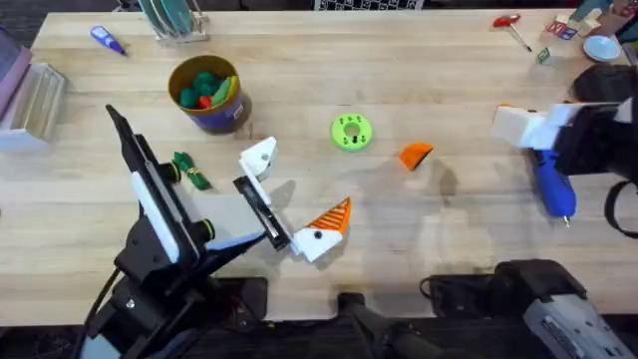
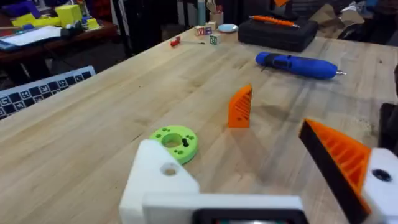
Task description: Pick up the gripper from the table and insert it into the empty holder that is missing its gripper. Then pick up a screw, insert it into the mounting hole, and use the screwdriver to tighten it. Finally, clean up the table by picking up the vegetable and placing it into the bucket.
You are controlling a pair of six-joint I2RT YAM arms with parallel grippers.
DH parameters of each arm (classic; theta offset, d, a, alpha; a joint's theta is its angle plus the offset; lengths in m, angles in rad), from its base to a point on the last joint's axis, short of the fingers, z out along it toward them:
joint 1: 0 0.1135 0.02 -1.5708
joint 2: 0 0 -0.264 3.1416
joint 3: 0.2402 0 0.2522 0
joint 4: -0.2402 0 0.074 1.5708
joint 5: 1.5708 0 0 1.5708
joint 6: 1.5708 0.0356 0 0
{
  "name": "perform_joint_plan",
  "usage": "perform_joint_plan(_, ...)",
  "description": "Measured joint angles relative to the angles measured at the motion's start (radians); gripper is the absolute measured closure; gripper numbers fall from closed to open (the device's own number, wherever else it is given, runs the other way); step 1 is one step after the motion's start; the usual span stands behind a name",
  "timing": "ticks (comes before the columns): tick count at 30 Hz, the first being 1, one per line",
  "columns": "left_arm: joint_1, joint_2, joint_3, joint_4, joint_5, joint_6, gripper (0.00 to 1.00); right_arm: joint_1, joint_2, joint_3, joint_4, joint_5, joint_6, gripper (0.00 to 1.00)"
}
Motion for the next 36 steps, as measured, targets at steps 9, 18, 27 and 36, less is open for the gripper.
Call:
perform_joint_plan(9,0.0,0.0,0.0,0.0,0.0,-0.106,0.015,0.0,0.006,0.0,-0.011,-0.004,0.004,0.11)
perform_joint_plan(18,0.0,0.0,0.0,0.0,-0.001,-0.161,0.015,0.099,0.185,0.019,-0.058,-0.066,-0.055,0.11)
perform_joint_plan(27,0.0,0.0,0.0,0.0,-0.001,-0.169,0.015,0.29,0.434,0.062,-0.097,-0.075,-0.125,0.11)
perform_joint_plan(36,0.0,0.0,0.0,0.0,-0.001,-0.17,0.014,0.298,0.637,0.062,-0.059,-0.075,-0.135,0.114)
